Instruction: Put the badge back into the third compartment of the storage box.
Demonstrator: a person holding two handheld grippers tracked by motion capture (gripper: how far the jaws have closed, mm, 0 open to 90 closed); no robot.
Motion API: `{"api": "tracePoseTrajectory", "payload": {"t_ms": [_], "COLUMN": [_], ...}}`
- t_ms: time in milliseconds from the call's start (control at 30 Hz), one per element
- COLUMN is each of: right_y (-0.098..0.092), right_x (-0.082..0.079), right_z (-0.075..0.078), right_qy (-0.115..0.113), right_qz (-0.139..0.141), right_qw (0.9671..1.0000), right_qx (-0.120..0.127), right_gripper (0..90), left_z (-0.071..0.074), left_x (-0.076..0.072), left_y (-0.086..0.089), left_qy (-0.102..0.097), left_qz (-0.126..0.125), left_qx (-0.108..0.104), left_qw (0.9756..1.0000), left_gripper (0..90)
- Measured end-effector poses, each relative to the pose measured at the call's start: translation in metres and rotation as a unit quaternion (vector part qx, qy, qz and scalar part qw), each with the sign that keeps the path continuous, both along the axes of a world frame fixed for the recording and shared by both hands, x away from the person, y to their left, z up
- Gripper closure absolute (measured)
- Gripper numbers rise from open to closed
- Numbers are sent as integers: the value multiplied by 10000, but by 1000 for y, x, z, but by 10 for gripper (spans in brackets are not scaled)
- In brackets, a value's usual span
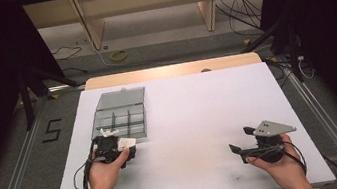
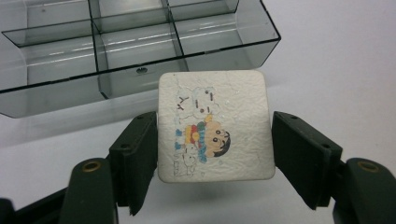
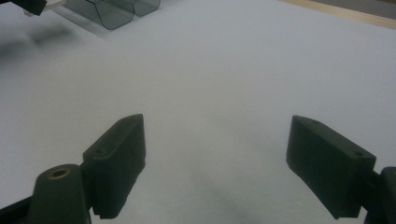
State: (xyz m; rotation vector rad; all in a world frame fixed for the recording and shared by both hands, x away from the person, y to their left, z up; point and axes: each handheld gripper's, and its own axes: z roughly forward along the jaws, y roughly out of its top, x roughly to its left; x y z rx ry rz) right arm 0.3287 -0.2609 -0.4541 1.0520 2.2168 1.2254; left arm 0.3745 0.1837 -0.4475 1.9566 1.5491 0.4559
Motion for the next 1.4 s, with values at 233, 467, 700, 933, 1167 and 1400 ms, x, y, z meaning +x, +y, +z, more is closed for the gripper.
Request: {"api": "tracePoseTrajectory", "payload": {"t_ms": [233, 467, 700, 933, 1167, 1400], "right_y": [-1, -1, -1, -1, -1, -1], "right_x": [0, 0, 0, 1, 1, 1], "right_z": [0, 1, 0, 0, 1, 1], "right_qy": [-21, -45, -40, -48, -52, -59], "right_qz": [-24, -15, -23, -11, -19, -17], "right_qw": [10000, 10000, 10000, 10000, 10000, 10000], "right_qx": [14, 4, 6, -2, 10, 20], "right_gripper": [209, 209, 209, 209, 209, 209], "left_z": [7, 9, 10, 11, 11, 13], "left_x": [0, 2, 6, 9, 11, 13], "left_y": [0, 0, 1, 0, 1, 1], "left_qy": [-179, -267, -353, -390, -400, -426], "left_qz": [-27, -22, -51, -39, -26, -37], "left_qx": [-46, -64, -48, -34, -37, -52], "left_qw": [9998, 9996, 9994, 9992, 9992, 9991], "left_gripper": [327, 327, 327, 327, 327, 327]}}
